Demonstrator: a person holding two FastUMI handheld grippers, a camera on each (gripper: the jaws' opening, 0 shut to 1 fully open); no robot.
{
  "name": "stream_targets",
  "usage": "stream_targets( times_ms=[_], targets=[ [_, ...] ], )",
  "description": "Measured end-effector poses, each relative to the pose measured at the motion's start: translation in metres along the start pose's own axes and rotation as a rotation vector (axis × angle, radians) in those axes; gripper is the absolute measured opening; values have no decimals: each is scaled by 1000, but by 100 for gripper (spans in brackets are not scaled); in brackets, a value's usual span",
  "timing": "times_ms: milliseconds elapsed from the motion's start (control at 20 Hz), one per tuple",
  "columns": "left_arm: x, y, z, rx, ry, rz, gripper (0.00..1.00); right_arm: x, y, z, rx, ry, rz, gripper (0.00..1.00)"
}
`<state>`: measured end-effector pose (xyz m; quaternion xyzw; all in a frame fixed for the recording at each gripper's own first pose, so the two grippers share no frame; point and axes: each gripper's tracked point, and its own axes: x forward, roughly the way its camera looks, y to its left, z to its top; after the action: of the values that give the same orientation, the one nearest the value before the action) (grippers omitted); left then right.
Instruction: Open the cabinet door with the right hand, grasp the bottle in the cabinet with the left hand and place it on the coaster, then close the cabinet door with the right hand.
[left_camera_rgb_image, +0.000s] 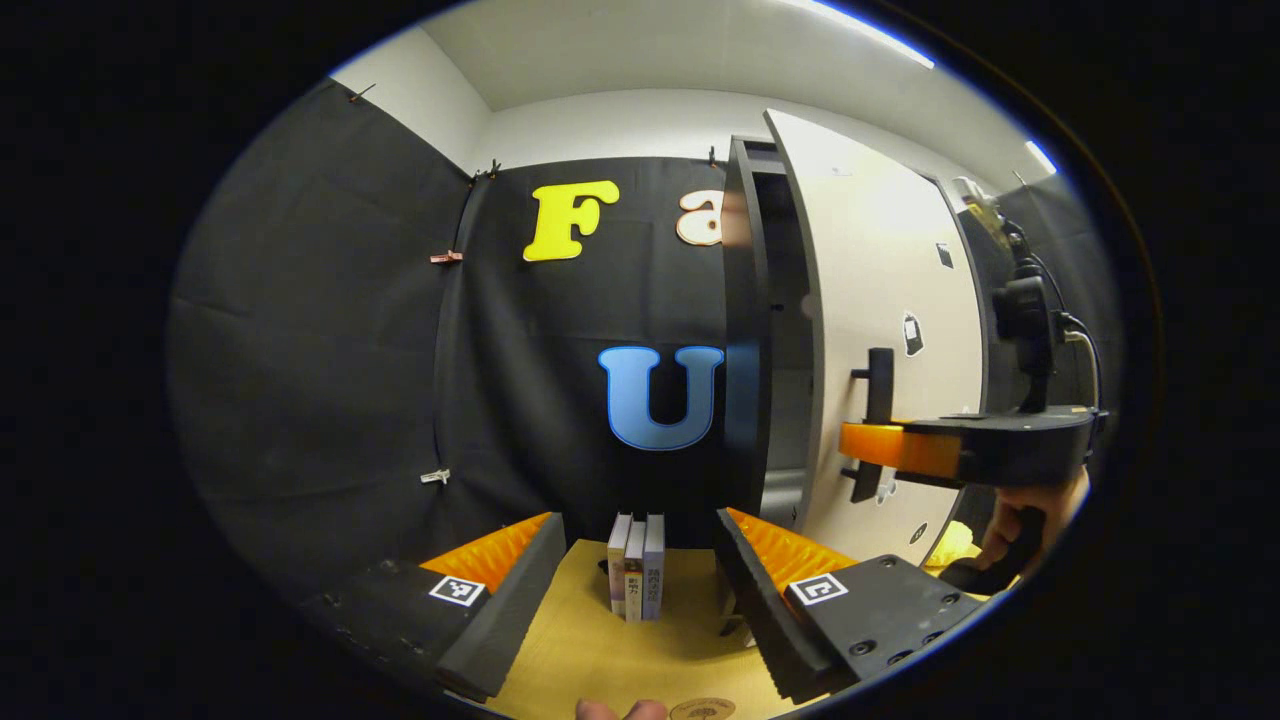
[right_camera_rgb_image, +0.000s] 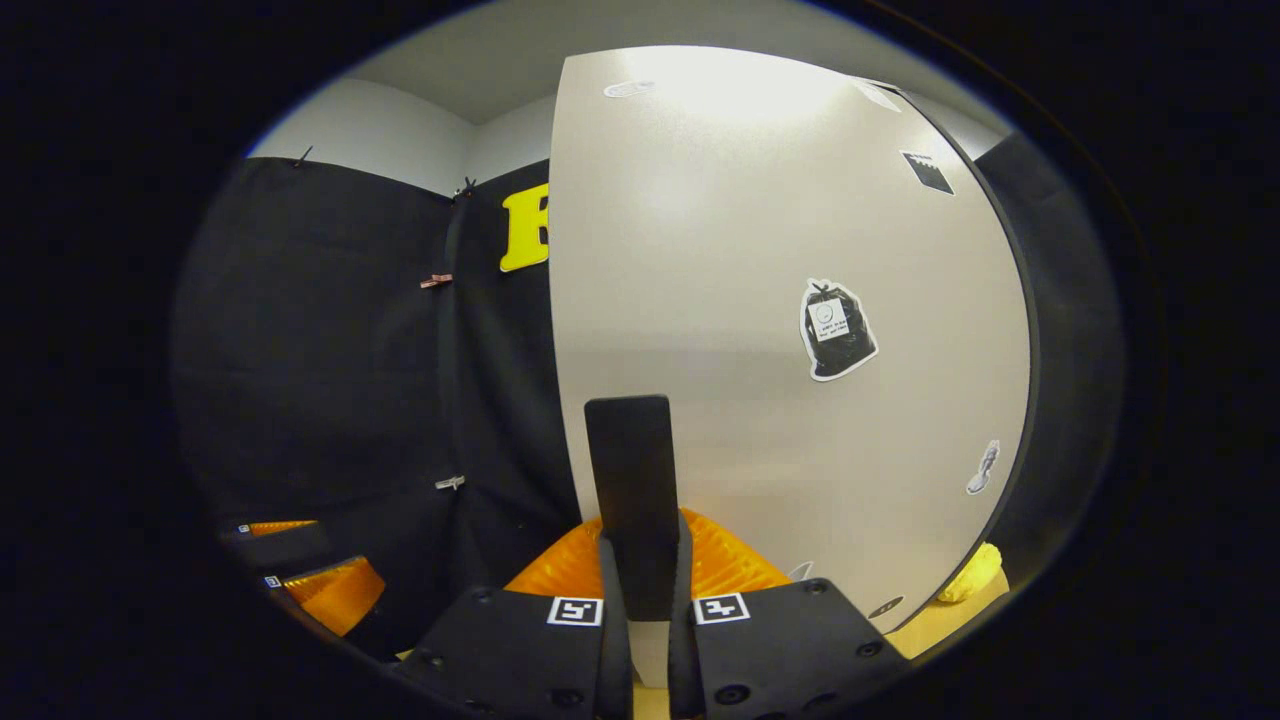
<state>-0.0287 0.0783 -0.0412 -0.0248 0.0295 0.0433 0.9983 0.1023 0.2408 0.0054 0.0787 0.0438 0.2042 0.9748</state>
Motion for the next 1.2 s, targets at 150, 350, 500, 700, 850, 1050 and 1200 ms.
stream_targets(
  times_ms=[150, 350, 500, 700, 850, 1050, 1200],
  targets=[
    [-8, -4, 3, -4, -3, 2, 94, -20, 1, 3, -12, -6, 19, 18],
    [-18, -15, 10, -2, -17, -10, 94, -46, -5, 5, -18, -6, 29, 18],
    [-23, -28, 12, -1, -21, -33, 95, -69, -16, 8, -22, -7, 7, 18],
    [-26, -50, 13, -8, -28, -75, 94, -98, -40, 10, -22, -6, -52, 18],
    [-25, -70, 14, -21, -23, -108, 95, -124, -61, 12, -22, -13, -113, 18],
    [-19, -103, 18, -15, -28, -167, 95, -148, -89, 15, -29, -31, -187, 17],
    [-11, -131, 20, -6, -30, -218, 94, -157, -109, 15, -8, -45, -247, 16]
  ],
)
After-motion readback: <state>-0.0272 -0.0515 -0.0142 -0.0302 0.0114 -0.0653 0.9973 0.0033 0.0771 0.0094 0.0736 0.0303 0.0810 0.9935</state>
